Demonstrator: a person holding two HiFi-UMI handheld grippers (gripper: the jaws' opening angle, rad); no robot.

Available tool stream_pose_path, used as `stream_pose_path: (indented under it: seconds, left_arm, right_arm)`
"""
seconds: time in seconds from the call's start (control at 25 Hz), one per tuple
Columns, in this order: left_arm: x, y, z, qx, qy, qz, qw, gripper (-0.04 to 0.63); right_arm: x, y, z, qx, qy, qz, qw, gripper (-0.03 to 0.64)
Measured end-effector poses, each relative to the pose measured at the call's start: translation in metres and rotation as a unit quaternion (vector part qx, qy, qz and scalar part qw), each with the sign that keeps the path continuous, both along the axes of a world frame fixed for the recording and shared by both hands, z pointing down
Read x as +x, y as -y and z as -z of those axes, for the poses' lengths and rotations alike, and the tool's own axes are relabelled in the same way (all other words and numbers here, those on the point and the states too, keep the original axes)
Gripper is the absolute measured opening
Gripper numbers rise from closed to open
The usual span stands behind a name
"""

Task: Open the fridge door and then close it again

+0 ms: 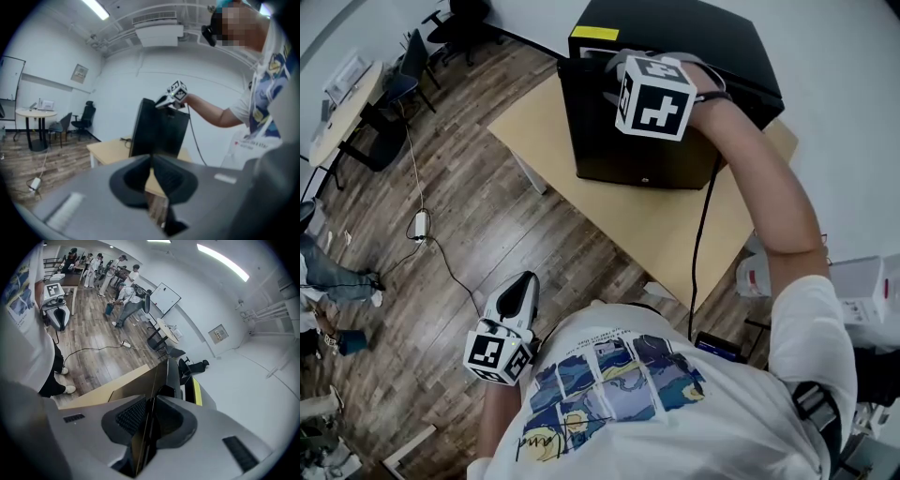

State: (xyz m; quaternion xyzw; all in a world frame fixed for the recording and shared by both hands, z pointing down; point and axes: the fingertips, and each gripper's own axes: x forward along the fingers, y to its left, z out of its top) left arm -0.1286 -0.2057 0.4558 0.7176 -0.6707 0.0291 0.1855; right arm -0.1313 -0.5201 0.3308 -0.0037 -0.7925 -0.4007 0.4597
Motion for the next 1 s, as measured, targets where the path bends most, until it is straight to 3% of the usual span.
stream_pose_path:
  seconds: [0.56, 1.0]
  left_arm:
    - [-0.008, 0.032, -0.002, -0.003, -0.006, -0.006, 1.0, 0.031]
    - [-0.018, 0.01, 0.002, -0.002, -0.009, -0.008, 0.9999, 0.031]
  right_arm:
    - [-0.013, 0.038, 0.0, 0.006, 0.011, -0.047, 0.999, 0.054]
    - [-0.013, 0.041, 0.002, 0.009, 0.031, -0.072, 0.997, 0.058]
